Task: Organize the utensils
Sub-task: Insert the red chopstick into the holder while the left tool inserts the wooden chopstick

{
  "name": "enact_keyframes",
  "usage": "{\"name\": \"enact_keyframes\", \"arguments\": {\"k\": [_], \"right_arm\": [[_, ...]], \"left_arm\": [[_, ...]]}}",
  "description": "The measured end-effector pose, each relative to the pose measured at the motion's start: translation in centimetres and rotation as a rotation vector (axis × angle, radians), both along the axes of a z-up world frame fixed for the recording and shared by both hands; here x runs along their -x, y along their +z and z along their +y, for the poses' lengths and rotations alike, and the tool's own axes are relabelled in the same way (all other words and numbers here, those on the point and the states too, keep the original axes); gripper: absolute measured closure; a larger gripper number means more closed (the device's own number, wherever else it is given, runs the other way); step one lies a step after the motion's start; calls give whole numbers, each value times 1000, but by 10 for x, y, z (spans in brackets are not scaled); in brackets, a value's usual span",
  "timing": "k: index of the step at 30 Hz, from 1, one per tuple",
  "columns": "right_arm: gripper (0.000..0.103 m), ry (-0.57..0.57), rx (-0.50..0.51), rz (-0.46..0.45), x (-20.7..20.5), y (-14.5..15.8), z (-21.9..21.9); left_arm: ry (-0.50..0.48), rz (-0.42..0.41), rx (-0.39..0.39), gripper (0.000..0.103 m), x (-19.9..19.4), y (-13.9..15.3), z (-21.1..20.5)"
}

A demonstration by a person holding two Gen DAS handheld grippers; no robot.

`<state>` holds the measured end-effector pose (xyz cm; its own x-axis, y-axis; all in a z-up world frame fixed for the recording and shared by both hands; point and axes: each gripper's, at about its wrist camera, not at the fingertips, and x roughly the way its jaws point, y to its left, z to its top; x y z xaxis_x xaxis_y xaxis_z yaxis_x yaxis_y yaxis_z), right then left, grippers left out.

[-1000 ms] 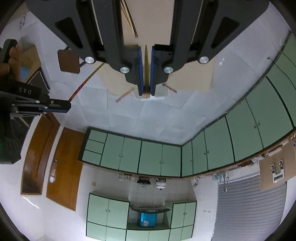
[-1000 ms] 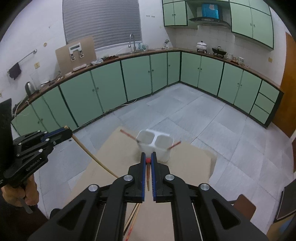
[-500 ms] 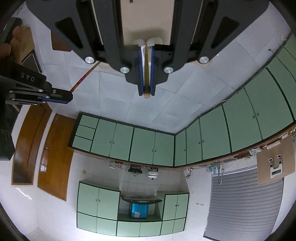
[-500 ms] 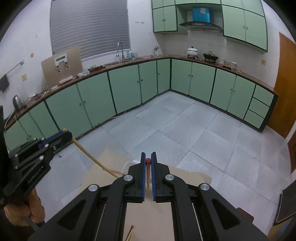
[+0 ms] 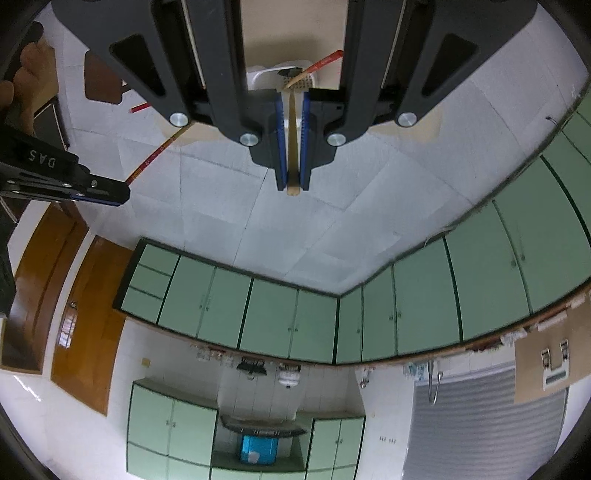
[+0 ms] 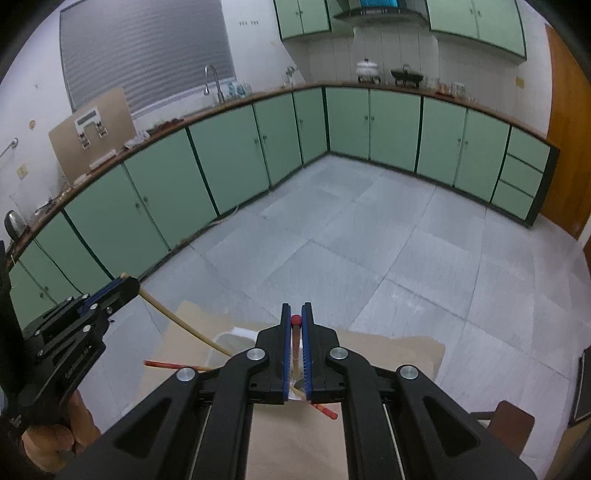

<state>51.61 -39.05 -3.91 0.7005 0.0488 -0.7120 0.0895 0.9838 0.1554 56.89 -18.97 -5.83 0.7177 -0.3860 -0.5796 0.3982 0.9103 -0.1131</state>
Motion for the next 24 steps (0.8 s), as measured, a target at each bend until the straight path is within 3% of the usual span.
{"name": "enact_keyframes", "arguments": {"k": [6, 7, 10, 20, 24], "right_arm": [[96, -2, -20, 43, -12, -28, -7], [95, -6, -20, 41, -12, -28, -7], [84, -16, -8, 31, -10, -26, -8], [83, -22, 14, -30, 13, -15, 2], [83, -11, 34, -51, 31, -13, 5]], "left_arm": [[36, 51, -27, 95, -17, -35, 7], [43, 50, -30, 90, -18, -36, 9], [60, 39, -32, 71, -18, -32, 13], [71, 9, -32, 63, 2, -10, 25], [66, -2, -26, 54, 19, -8, 34]]}}
